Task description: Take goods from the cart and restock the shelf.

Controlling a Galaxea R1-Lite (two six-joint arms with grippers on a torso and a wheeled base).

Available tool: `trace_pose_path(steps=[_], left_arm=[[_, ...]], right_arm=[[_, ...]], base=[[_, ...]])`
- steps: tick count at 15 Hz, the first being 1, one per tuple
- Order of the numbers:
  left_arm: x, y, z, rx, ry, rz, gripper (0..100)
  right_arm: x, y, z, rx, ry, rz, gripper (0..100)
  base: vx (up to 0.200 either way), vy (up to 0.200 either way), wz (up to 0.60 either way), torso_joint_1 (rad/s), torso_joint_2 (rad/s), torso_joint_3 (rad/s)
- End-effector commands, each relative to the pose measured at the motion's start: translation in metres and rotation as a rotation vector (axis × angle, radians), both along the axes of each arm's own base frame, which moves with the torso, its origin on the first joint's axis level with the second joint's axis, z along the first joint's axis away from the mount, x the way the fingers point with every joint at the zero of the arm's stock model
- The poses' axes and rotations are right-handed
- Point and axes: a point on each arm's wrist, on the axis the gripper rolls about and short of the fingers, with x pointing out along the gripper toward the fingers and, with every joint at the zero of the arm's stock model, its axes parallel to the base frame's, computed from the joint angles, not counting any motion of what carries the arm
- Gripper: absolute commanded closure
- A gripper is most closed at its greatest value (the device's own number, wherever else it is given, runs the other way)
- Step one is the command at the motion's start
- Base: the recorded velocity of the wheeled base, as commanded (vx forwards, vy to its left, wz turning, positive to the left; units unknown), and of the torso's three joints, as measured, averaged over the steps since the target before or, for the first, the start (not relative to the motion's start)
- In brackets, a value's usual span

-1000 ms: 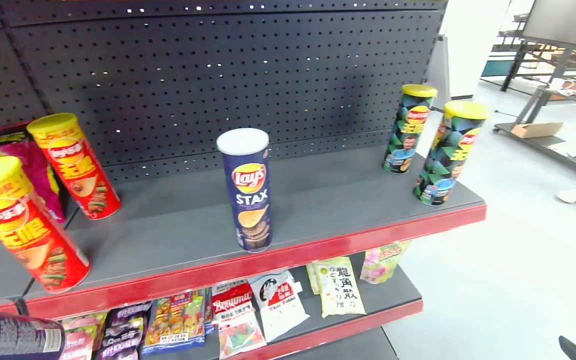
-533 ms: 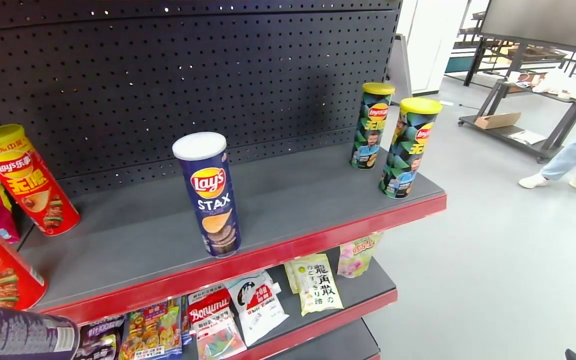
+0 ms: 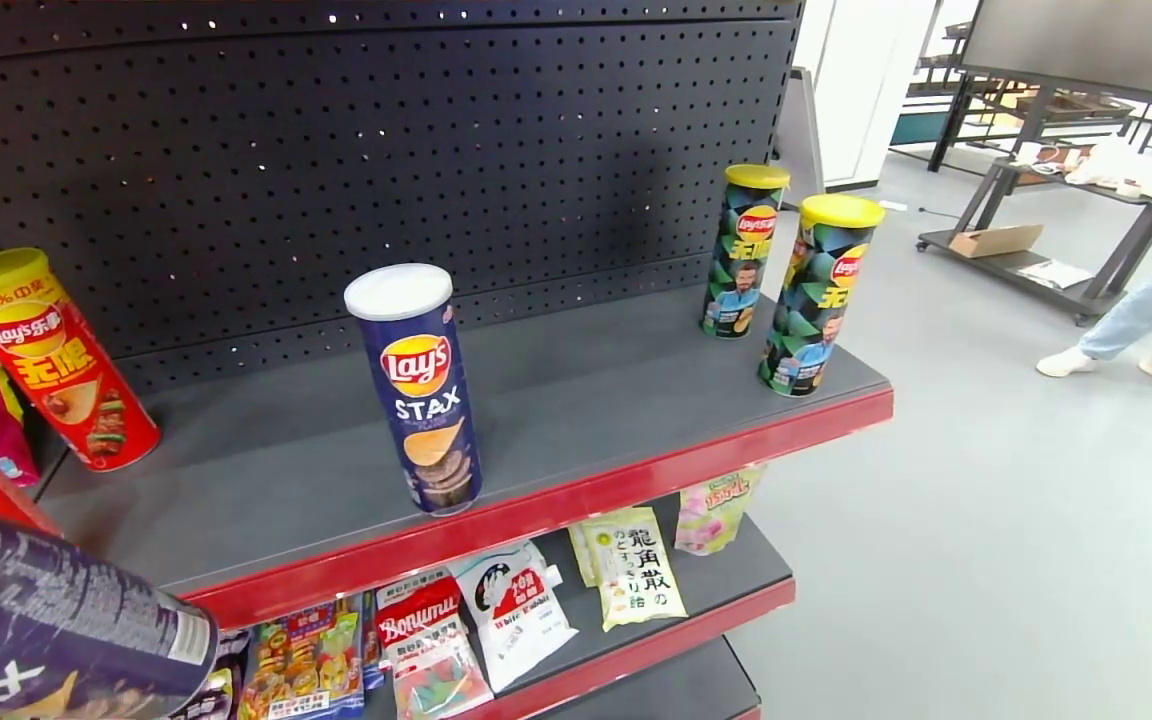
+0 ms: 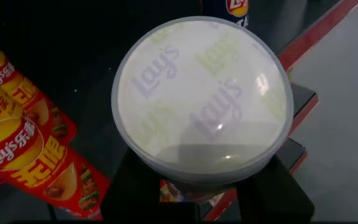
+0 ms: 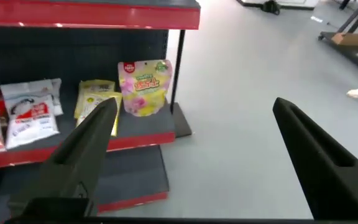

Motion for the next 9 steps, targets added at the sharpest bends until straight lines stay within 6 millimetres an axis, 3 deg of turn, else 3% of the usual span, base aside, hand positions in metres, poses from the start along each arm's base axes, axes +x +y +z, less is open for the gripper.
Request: trace_pose_path(steps=[1,4,5,9], left_arm=[[0.029,-0.006,0.009,-0.035,0.051,-0.003,100],[0.047,-0.010,0.008,-0.091,0.094,-0.004,100],[0.050,-0.011,0.006,-0.101,0.114,-0.023,100],[0.074,-0.017,0.005,-0.117,0.158,-0.044,100]], right_arm=[[-0.001,0.000,-0.001,0.045,-0.006,0.012,0],[-0.002,0.005,-0.003,0.097,0.022,0.225,0],[-0.003,0.005,-0.009,0.102,0.092,0.245,0],[-0.002,0.004,-0.008,0.152,0.088,0.219,0]], base=[[0.000,0.000,0.00,0.000,0.00,0.000],[0.000,0.000,0.00,0.000,0.00,0.000],[0.000,0.000,0.00,0.000,0.00,0.000],[0.000,0.000,0.00,0.000,0.00,0.000]])
